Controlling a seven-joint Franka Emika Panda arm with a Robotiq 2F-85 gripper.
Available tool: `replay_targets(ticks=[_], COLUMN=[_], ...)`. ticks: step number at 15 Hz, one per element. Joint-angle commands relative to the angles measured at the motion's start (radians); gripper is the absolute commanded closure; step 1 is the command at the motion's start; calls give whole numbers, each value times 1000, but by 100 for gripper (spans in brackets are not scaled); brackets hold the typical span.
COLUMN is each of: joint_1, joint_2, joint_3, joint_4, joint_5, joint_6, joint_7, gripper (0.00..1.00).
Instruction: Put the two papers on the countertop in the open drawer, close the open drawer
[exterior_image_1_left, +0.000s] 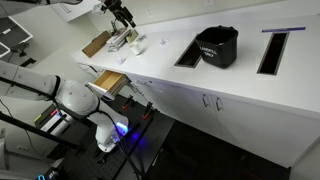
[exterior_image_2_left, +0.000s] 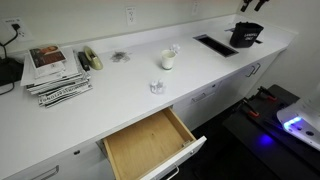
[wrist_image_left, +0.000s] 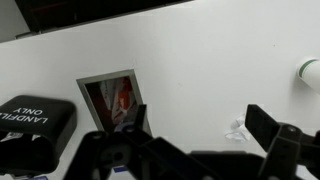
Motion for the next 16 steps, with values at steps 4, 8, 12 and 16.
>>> replay_targets(ticks=[4, 8, 12, 16], joint_1=[28, 47, 56, 64], joint_2=[55, 133, 242, 361], joint_3=[-14, -12, -14, -5], joint_4=[-25, -55, -69, -52], joint_5=[-1, -24, -48, -77], joint_6=[103, 273, 497, 633], joint_7=[-97, -209, -287, -314], gripper=[0, 0, 0, 0])
